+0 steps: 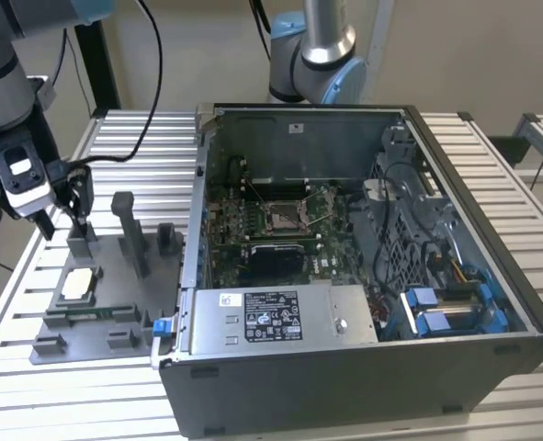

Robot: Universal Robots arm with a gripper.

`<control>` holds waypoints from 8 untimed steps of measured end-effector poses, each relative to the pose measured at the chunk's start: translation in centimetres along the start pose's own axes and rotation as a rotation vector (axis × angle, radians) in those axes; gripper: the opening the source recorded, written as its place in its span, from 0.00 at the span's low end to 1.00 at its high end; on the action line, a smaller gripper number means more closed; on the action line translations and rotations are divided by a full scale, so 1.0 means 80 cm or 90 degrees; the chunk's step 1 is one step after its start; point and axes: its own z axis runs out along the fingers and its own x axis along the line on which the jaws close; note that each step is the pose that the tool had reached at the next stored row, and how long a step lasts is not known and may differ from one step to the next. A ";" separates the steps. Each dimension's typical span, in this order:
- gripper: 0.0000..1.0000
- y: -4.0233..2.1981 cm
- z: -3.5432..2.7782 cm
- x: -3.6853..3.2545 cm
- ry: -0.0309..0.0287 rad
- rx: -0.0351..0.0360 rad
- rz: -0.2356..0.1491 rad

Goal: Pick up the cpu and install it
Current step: 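Pick up the cpu and move it towards the insertion slot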

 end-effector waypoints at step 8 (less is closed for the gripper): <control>1.00 -0.0026 0.0180 0.0003 0.0000 0.0000 0.000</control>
